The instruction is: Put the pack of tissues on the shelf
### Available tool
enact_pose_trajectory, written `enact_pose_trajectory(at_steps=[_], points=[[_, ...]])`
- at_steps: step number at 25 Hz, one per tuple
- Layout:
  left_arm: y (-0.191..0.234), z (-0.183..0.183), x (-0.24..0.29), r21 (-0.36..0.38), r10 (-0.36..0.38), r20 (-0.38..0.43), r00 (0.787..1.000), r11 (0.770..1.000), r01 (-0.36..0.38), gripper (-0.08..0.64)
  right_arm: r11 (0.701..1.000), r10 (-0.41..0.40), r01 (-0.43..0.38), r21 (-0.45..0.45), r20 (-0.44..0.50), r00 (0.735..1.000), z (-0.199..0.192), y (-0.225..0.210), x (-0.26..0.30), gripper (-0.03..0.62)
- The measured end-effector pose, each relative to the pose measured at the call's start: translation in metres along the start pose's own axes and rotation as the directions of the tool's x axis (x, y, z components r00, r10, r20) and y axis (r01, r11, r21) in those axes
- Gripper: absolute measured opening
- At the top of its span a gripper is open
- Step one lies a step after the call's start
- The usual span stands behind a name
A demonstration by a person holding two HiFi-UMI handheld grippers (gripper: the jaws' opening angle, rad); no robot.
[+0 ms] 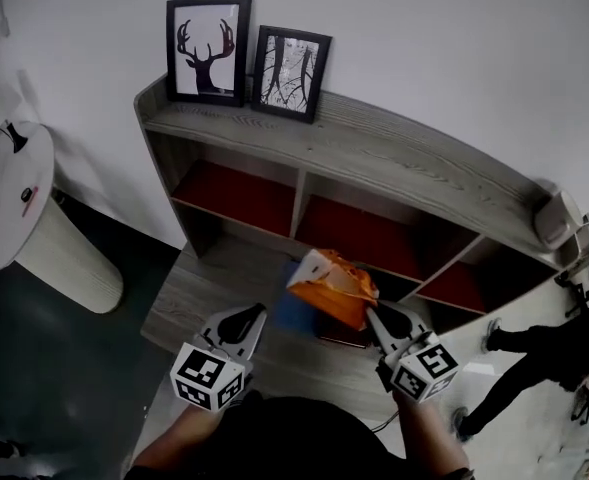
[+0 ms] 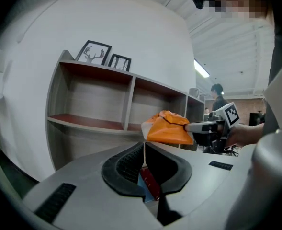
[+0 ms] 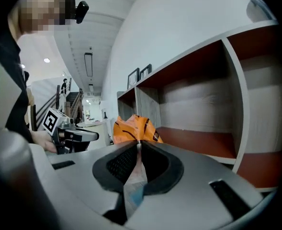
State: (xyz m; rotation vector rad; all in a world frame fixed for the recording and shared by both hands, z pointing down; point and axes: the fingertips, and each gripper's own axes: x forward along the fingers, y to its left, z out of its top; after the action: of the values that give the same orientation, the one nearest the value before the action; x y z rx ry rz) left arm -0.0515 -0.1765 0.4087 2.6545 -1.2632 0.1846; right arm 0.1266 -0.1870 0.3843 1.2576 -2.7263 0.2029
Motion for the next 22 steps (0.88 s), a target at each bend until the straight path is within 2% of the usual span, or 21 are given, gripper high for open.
enact_pose_trajectory(at_steps=[8, 18, 22], points=[[-0.018, 0.002, 0.017, -0.004, -0.006, 0.003, 1.0, 1.0, 0.006, 0.023, 0.999, -0.045, 0.046, -0.025, 0.02, 0.999, 0.033, -0.044, 0.002, 0.032], [-0.023, 0.003, 0.035, -0.013, -0.033, -0.013, 0.999, 0.999, 0.033, 0.023, 0.989, -0.146, 0.146, 0.001, -0.035, 0.989, 0.035, -0.098, 0.042, 0.033], [-0.024, 0.005, 0.038, -0.017, -0.045, -0.007, 0.999, 0.999, 0.045, 0.023, 0.984, -0.175, 0.176, 0.006, -0.061, 0.983, 0.03, -0.106, 0.055, 0.034]])
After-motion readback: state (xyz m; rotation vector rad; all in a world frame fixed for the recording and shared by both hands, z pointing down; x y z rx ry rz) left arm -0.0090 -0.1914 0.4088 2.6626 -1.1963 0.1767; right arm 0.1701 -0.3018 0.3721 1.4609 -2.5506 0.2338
